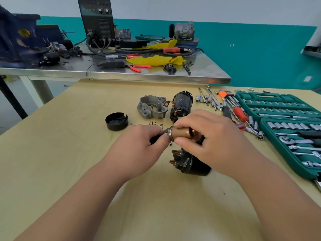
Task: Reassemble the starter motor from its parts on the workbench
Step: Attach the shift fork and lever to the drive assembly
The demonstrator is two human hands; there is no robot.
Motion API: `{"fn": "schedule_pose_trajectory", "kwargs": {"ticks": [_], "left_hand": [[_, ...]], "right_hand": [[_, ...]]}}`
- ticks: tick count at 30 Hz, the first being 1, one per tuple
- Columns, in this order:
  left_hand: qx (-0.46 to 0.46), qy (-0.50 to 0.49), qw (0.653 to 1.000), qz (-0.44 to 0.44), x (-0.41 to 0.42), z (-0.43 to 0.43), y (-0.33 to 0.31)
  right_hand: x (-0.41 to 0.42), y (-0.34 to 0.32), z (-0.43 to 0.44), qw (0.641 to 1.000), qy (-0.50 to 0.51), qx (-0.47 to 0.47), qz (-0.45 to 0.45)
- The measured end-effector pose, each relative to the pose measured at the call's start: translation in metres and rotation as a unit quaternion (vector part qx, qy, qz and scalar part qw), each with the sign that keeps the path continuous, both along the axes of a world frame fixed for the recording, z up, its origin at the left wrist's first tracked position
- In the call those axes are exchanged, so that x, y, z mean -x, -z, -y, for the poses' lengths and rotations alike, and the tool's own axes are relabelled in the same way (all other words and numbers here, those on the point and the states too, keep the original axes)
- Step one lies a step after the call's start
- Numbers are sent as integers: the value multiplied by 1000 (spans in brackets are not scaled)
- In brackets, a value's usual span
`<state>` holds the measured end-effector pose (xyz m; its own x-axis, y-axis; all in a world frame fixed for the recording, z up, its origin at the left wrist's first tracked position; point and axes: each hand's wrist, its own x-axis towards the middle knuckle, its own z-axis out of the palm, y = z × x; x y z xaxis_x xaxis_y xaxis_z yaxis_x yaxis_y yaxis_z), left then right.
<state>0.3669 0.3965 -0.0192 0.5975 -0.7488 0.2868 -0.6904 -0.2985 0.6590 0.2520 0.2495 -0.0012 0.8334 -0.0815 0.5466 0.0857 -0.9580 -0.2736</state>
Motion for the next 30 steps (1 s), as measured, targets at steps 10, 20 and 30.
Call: {"fn": "schedule_pose_trajectory", "kwargs": {"ticks": [10, 20, 30], "left_hand": [[-47, 29, 992, -116, -4, -3, -4], [-90, 55, 984, -144, -6, -5, -4], [-113, 61, 986, -103, -5, -5, -4]], "right_hand": [[0, 2, 15, 949, -38, -311, -24], [0, 3, 7, 987, -8, -161, -18], [-3, 7, -6, 1000, -18, 14, 3]]}}
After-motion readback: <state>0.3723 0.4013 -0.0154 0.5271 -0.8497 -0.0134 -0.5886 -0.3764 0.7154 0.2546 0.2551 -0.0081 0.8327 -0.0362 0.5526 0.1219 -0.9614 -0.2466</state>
